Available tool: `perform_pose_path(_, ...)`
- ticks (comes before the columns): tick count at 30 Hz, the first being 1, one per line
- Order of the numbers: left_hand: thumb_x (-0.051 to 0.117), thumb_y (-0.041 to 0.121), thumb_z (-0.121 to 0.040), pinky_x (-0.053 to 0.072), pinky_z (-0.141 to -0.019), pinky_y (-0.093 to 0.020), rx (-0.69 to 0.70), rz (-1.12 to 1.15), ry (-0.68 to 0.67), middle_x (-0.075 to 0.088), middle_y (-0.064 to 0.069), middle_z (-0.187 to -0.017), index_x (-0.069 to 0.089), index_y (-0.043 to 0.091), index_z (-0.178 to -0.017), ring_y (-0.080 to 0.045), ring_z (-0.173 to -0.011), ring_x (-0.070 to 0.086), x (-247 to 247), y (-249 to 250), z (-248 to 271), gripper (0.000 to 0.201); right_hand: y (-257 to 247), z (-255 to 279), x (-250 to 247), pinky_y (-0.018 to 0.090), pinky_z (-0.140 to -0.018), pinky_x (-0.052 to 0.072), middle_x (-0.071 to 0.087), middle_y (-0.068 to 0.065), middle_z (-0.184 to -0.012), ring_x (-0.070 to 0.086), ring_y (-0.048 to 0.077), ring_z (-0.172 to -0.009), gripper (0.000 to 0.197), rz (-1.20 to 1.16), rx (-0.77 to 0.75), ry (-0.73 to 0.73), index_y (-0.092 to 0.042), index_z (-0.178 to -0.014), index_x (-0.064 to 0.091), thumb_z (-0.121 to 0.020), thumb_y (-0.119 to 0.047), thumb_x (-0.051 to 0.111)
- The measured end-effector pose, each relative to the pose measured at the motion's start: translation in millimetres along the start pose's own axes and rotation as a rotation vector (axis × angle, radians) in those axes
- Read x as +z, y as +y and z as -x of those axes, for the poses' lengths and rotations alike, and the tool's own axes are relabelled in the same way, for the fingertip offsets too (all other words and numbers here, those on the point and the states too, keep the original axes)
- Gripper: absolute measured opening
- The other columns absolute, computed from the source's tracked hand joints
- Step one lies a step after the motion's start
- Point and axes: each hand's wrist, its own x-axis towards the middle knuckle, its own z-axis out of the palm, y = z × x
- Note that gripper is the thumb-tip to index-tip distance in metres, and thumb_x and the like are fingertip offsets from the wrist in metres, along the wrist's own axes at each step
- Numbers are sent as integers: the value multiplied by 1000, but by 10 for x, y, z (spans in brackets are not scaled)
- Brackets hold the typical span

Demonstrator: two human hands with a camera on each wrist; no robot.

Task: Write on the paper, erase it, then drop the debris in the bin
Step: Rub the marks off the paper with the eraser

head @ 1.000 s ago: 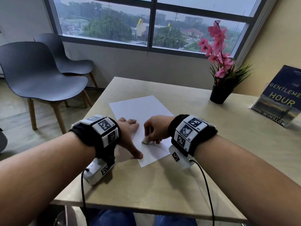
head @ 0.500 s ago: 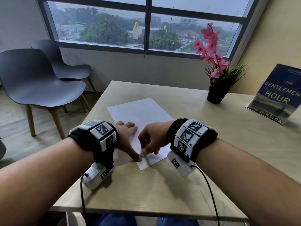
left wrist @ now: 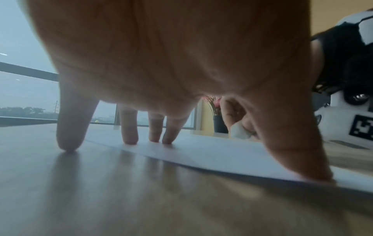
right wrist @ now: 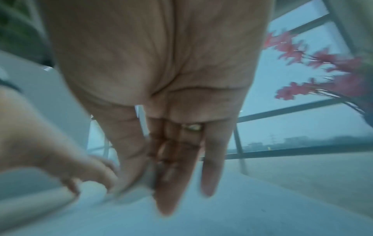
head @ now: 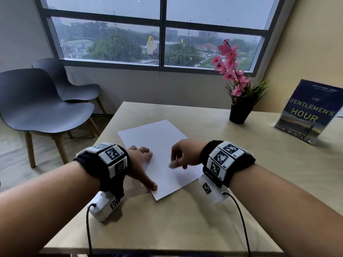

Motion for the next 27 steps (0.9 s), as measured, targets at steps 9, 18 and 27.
perform_pose_path(9, 61, 58, -81, 33, -110, -31, -133, 134, 206, 35, -3, -149, 34, 21, -145, -21, -133, 42, -323, -468, -426, 78, 122, 84, 69, 30, -82, 38, 46, 3, -132, 54, 25, -113, 39, 159, 51, -98, -19, -118, 59, -90, -46, 59)
perform_pose_path(18, 75, 53, -71, 34, -110, -33, -318, 246, 148, 42, -6, -146, 26, 12, -147, -25, -134, 42, -360, -609, -604, 99, -1, 55, 123, 27, -76, 35, 46, 4, -129, 54, 25, -110, 39, 175, -7, -115, -18, -120, 57, -91, -44, 59)
perform_pose_path(27, 77, 32, -76, 42, -96, -30, -212, 365, 299, 47, -10, -142, 16, 14, -150, -27, -122, 53, -425, -512, -396, 98, -77, 61, 173, 27, -76, 36, 55, 5, -126, 55, 24, -111, 37, 163, -24, -73, -15, -120, 55, -93, -40, 56)
